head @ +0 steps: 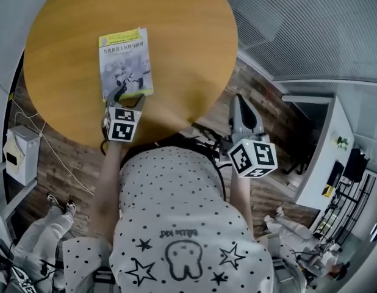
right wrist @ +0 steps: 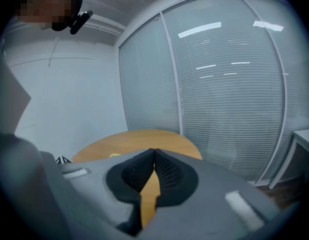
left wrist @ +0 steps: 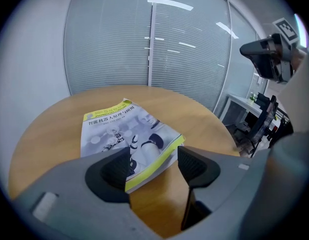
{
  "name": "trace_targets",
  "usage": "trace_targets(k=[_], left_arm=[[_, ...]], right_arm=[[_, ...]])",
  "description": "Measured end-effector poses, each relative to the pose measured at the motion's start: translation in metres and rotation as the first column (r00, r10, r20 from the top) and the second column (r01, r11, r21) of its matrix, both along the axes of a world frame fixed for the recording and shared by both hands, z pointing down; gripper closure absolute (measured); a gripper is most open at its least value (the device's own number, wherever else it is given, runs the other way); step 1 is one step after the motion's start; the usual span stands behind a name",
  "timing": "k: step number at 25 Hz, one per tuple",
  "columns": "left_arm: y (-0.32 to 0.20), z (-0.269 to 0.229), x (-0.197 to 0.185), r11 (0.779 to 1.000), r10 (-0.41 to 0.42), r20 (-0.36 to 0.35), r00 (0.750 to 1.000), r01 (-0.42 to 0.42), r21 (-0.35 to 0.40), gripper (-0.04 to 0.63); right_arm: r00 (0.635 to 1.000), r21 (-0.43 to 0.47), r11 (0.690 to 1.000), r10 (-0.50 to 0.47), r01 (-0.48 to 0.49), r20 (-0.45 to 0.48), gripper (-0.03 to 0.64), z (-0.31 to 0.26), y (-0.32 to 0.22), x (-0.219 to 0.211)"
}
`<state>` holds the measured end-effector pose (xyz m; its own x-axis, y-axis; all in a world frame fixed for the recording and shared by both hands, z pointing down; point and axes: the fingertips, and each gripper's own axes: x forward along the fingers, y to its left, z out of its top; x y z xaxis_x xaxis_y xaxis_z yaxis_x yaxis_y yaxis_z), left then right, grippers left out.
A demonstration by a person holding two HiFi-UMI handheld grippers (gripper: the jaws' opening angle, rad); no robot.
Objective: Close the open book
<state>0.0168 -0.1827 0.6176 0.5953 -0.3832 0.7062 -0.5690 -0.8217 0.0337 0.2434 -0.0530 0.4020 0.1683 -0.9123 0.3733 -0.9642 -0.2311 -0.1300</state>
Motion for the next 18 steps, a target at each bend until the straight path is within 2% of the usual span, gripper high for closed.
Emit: trace_targets(k=[2, 6, 13, 18], left_arm=[[0.000, -0.004, -0.007, 0.999, -0.039, -0.027, 0.999, 0.039, -0.004, 0.299], [-0.005, -0.018, -0.026, 0.991, -0.133, -0.075, 0.988, 0.135, 0.016, 0.401], [-0.020, -0.035, -0.034, 0.974, -0.220, -0.115, 0.969, 0.224, 0.026, 0.493], [-0.027, -0.054, -0.037, 0.966, -0.243, -0.150, 0.958, 0.254, 0.057, 0.558]], right_arm=[[1.000, 0.000, 1.000, -0.019, 0.019, -0.010, 0.614, -0.003, -0.002, -0.007], [0.999, 0.010, 0.999, -0.048, 0.048, -0.015, 0.614, -0.007, -0.005, -0.021], [0.997, 0.022, 0.996, -0.082, 0.082, -0.016, 0.614, -0.012, -0.018, -0.021], [0.995, 0.030, 0.994, -0.102, 0.102, -0.015, 0.614, -0.011, -0.024, -0.024]])
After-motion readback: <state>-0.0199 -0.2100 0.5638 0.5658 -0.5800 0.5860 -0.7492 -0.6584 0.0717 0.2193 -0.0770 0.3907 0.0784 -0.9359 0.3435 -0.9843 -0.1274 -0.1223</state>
